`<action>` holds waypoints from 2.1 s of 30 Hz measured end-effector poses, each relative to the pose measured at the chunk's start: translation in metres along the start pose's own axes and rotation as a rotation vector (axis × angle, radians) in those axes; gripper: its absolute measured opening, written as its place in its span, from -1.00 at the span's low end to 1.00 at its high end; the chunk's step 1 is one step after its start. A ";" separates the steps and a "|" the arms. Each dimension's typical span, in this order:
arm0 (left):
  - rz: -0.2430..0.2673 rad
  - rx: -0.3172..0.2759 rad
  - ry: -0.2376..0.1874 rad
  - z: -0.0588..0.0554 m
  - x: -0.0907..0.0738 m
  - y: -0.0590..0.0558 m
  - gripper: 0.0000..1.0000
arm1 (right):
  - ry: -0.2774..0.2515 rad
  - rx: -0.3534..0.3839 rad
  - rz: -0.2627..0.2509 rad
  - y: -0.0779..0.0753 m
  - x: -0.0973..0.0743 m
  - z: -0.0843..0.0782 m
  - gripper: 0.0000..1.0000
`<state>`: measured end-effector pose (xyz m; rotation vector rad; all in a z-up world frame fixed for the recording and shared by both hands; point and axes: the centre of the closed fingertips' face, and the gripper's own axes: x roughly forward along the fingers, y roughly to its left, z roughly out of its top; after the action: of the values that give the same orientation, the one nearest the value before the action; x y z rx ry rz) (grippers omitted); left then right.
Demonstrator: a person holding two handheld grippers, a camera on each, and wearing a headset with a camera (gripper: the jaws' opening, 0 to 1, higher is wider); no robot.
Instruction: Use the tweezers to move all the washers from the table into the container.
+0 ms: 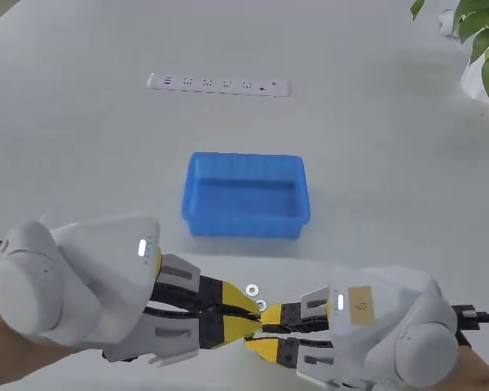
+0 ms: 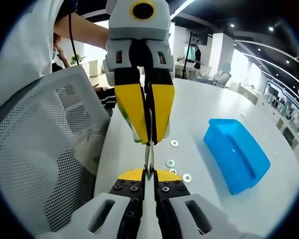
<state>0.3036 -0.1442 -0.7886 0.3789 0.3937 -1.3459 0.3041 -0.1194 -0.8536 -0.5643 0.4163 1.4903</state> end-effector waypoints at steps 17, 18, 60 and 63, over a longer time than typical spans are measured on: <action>-0.012 -0.002 -0.004 0.000 0.000 -0.002 -0.89 | -0.021 -0.004 0.074 0.003 0.004 0.002 -0.79; -0.017 -0.005 -0.005 0.000 0.000 -0.002 -0.89 | -0.023 -0.010 0.079 0.003 0.004 0.003 -0.79; -0.008 -0.021 -0.059 0.016 0.010 0.034 -0.90 | 0.000 -0.006 -0.032 -0.038 -0.005 -0.003 -0.76; -0.004 -0.024 -0.061 0.016 0.010 0.036 -0.90 | 0.003 0.005 -0.033 -0.041 -0.003 -0.004 -0.76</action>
<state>0.3416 -0.1540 -0.7781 0.3167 0.3593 -1.3524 0.3448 -0.1237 -0.8508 -0.5674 0.4116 1.4564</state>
